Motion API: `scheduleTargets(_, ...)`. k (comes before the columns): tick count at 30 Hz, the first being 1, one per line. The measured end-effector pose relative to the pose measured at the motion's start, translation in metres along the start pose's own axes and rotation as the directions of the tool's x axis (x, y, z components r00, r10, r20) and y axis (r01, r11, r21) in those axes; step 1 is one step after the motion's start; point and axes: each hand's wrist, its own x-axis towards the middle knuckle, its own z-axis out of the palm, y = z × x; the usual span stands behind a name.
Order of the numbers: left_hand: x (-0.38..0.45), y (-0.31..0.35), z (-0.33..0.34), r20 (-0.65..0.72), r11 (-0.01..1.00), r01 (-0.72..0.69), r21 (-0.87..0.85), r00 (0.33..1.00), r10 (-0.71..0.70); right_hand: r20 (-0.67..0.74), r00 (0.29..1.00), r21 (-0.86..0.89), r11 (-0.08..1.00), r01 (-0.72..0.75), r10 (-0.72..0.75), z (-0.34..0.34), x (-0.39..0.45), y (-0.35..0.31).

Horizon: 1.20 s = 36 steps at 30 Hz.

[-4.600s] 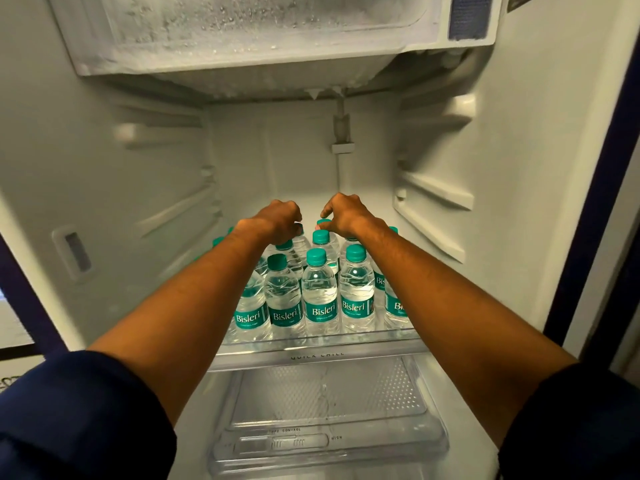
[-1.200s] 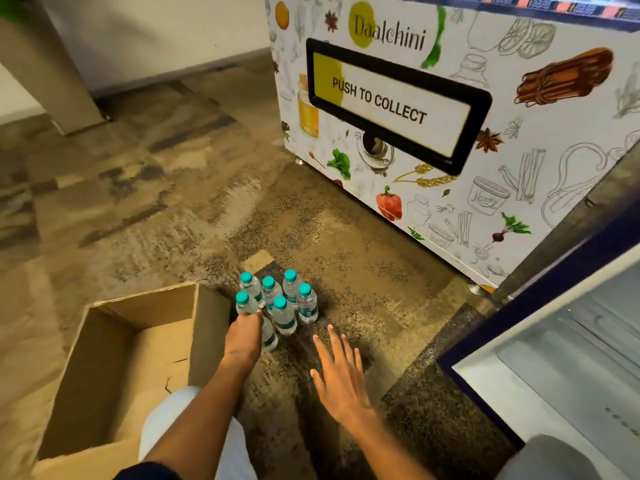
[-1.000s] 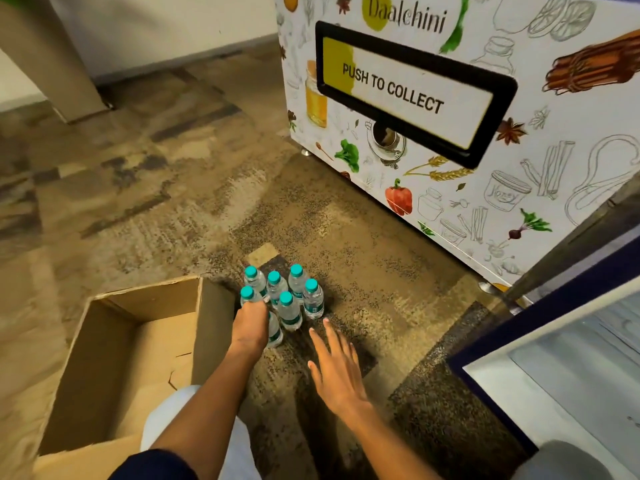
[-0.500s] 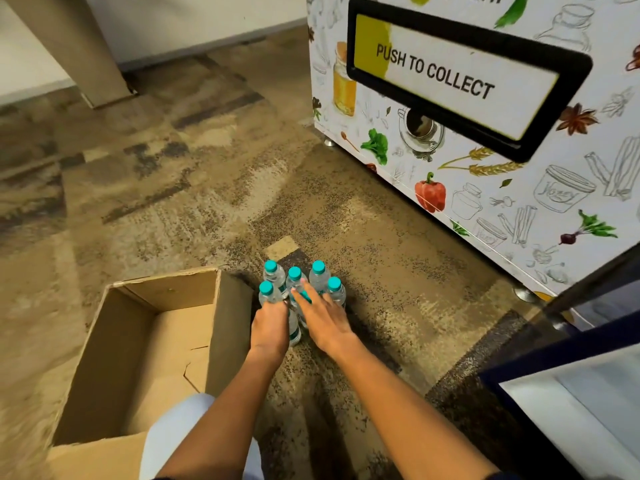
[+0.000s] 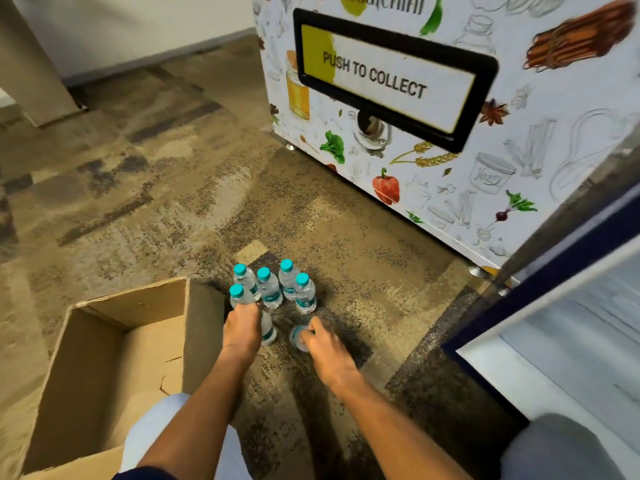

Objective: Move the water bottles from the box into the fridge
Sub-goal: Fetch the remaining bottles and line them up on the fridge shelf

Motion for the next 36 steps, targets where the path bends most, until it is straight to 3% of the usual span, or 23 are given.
scheduleTargets(5,-0.008,0.003,-0.013,0.022,0.998,-0.037,0.042,0.999,0.037,0.077,0.991,0.057,0.992,-0.113,0.108,-0.021,-0.038,0.01)
scheduleTargets(8,-0.019,0.018,-0.015,0.059,0.991,-0.103,0.084,0.993,0.098,0.113,0.978,-0.022,0.984,-0.175,0.177,-0.031,-0.056,0.023)
scheduleTargets(11,-0.029,0.035,-0.02,0.118,0.986,-0.152,0.071,0.983,0.143,0.134,0.975,0.06,0.981,-0.184,0.175,-0.036,-0.074,0.04)
scheduleTargets(17,-0.039,0.08,-0.042,0.234,0.932,-0.358,0.055,0.912,0.336,0.117,0.943,-0.03,0.95,-0.312,0.313,-0.086,-0.092,0.054)
scheduleTargets(26,-0.058,0.183,-0.107,0.307,0.716,-0.695,0.07,0.698,0.647,0.001,0.955,-0.02,0.955,-0.297,0.298,-0.189,-0.141,0.077)
scheduleTargets(36,-0.112,0.307,-0.178,0.35,0.351,-0.923,0.155,0.384,0.855,-0.137,0.962,-0.04,0.969,-0.245,0.237,-0.309,-0.202,0.073)
